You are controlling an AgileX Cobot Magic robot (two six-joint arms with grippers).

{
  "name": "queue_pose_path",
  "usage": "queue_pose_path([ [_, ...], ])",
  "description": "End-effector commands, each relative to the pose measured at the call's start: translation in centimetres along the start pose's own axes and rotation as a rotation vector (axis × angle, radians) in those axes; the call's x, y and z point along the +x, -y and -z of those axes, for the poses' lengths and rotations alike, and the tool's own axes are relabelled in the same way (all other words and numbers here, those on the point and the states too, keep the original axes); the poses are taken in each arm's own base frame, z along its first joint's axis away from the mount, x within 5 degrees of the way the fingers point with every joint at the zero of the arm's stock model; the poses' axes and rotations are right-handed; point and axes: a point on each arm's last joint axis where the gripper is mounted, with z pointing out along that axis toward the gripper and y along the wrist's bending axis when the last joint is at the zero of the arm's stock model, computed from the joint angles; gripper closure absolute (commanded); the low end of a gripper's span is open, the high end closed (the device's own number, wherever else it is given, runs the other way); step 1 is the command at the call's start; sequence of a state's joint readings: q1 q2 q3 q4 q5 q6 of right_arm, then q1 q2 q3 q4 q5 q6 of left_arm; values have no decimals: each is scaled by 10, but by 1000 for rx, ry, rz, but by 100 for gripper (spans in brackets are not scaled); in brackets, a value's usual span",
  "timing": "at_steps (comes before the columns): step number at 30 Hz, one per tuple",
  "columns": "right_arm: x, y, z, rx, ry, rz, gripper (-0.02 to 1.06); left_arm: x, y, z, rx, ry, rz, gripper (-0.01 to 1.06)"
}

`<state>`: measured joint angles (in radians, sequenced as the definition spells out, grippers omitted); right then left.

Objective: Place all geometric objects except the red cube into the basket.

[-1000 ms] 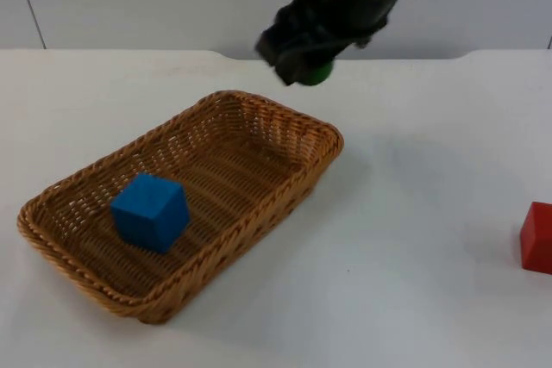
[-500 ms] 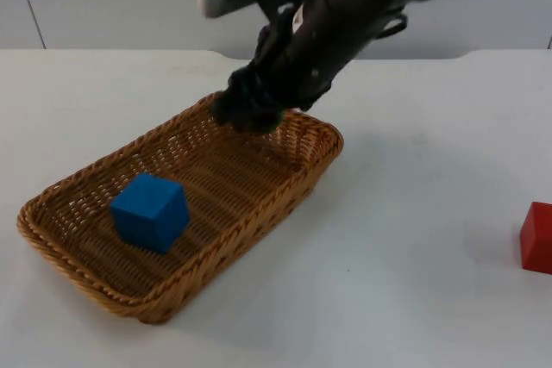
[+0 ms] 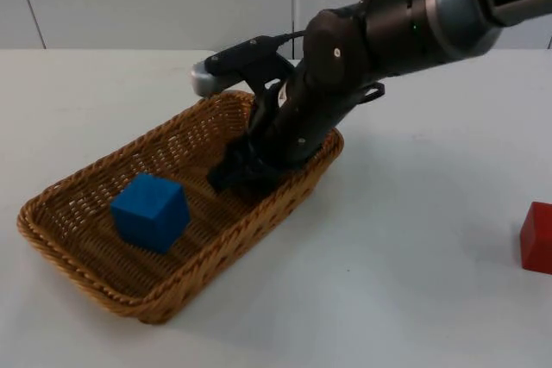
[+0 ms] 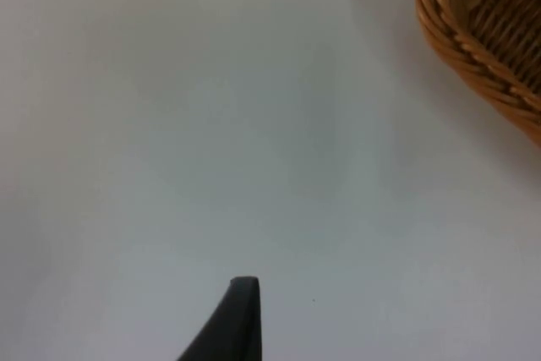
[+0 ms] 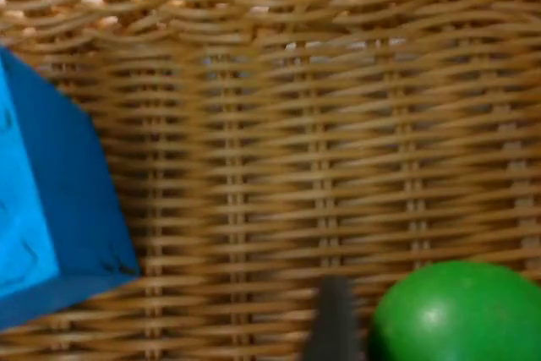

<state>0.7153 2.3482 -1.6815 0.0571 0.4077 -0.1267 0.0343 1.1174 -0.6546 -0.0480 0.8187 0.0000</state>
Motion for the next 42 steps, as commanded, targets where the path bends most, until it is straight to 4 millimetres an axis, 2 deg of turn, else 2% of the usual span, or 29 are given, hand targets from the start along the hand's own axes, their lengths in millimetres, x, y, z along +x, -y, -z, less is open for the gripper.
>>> queue_pose_path([
  [1,-7,-3,7,-3,32,-6,27,1,0,2,8,13,11,0],
  [3,-10,-3,11,-3,39,-5,25,1,0,2,10,13,13,0],
  [5,-19,-3,26,-1,69,-5,23,1,0,2,10,13,13,0],
  [7,-33,-3,53,0,110,-3,23,1,0,2,10,11,13,0],
  [8,-33,-3,53,0,110,-3,23,1,0,2,10,11,13,0],
  [9,-39,-2,67,1,131,-2,23,1,0,2,10,11,13,0],
  [12,-60,-3,130,2,200,2,23,1,1,2,13,4,16,0],
  [13,-60,-3,130,2,200,2,23,1,1,2,13,4,16,0],
  [16,-70,-3,190,2,251,8,23,2,1,4,13,14,15,0],
  [18,-72,-4,222,6,272,15,23,2,1,9,14,37,15,0],
  [19,-72,-4,222,6,272,15,23,2,1,9,14,37,15,0],
  [21,-70,-5,248,3,266,17,23,4,1,15,15,69,7,0],
  [24,-63,-6,277,-1,245,22,23,7,1,27,15,129,2,0],
  [25,-63,-6,277,-1,245,22,23,7,1,27,15,129,2,0],
  [28,-50,-9,302,-19,271,7,23,13,2,45,16,216,-17,0],
  [32,-13,-12,331,-19,339,-3,23,30,2,78,20,384,-24,0],
  [33,-13,-12,331,-19,339,-3,23,30,2,78,20,384,-24,0],
  [36,27,-16,350,-23,384,-17,23,49,4,101,46,502,-18,0],
  [37,27,-16,350,-23,384,-17,23,49,4,101,46,502,-18,0],
  [40,64,-18,362,-21,395,-18,23,74,5,123,59,632,-23,0],
  [42,87,-20,375,-20,423,-17,23,85,5,130,53,669,-40,0],
])
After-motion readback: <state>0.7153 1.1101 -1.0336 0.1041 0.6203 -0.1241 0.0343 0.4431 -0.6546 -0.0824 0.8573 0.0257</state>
